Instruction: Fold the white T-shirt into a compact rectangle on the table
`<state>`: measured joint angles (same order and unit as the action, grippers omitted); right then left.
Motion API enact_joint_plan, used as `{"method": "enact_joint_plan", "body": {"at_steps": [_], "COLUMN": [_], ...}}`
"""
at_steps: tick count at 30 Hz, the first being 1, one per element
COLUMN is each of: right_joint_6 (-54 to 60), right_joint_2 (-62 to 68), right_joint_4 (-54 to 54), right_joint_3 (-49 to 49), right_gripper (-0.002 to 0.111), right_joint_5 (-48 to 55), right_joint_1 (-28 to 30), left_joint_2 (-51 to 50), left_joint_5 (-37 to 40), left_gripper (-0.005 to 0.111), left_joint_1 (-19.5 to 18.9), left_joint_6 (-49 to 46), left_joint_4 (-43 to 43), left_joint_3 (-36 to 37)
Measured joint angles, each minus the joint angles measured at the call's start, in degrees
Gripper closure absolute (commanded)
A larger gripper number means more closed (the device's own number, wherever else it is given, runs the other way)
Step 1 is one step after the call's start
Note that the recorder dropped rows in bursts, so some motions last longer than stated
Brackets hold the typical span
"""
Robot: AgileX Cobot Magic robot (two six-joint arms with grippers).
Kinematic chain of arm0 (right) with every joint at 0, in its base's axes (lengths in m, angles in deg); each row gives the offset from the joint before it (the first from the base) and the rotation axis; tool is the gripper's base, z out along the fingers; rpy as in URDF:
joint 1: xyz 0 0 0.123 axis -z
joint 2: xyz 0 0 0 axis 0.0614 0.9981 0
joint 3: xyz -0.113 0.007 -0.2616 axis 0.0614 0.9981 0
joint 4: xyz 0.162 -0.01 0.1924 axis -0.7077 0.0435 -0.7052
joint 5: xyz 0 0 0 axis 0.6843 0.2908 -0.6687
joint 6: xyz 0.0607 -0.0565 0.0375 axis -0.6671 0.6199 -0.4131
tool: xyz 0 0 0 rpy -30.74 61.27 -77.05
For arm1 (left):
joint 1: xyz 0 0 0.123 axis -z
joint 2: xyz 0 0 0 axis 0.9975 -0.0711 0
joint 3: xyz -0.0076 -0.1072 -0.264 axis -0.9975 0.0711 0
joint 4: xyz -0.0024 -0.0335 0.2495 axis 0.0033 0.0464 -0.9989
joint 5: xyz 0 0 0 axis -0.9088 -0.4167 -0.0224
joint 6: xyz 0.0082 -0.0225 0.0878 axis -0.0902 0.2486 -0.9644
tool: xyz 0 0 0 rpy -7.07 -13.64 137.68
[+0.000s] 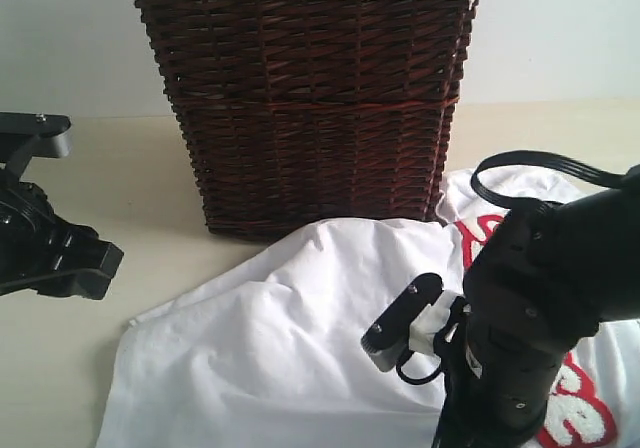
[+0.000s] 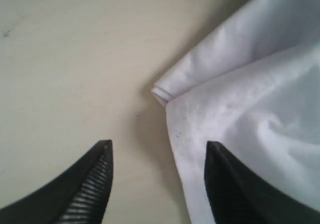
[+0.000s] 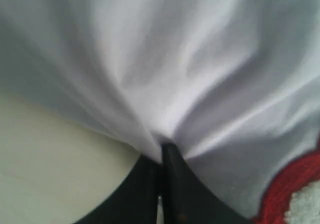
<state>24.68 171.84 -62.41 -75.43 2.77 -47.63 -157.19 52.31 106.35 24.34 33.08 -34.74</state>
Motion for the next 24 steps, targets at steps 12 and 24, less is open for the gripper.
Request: {"method": "enact_joint_plan", "body": {"at_steps": [12, 24], "right_joint_6": [-6.5, -5.0], "right_joint_2": [-7.0, -9.1], "right_joint_4": [14.1, 14.0], "right_joint_3": [-0.5, -0.5], "right_gripper": [0.108, 0.082], "right_joint_5": [25.0, 21.6], "right_joint_1": [0.0, 0.0], "left_joint_2": [-1.1, -17.1], "left_joint_5": [0.7, -1.2], "left_gripper": [0.053, 0.053], "left_joint_1": [-0.1, 7.9], "left_joint_6": [-13.9, -33.4], "left_joint_4": [13.2, 24.2], "left_joint_3": [0.0, 0.0]}}
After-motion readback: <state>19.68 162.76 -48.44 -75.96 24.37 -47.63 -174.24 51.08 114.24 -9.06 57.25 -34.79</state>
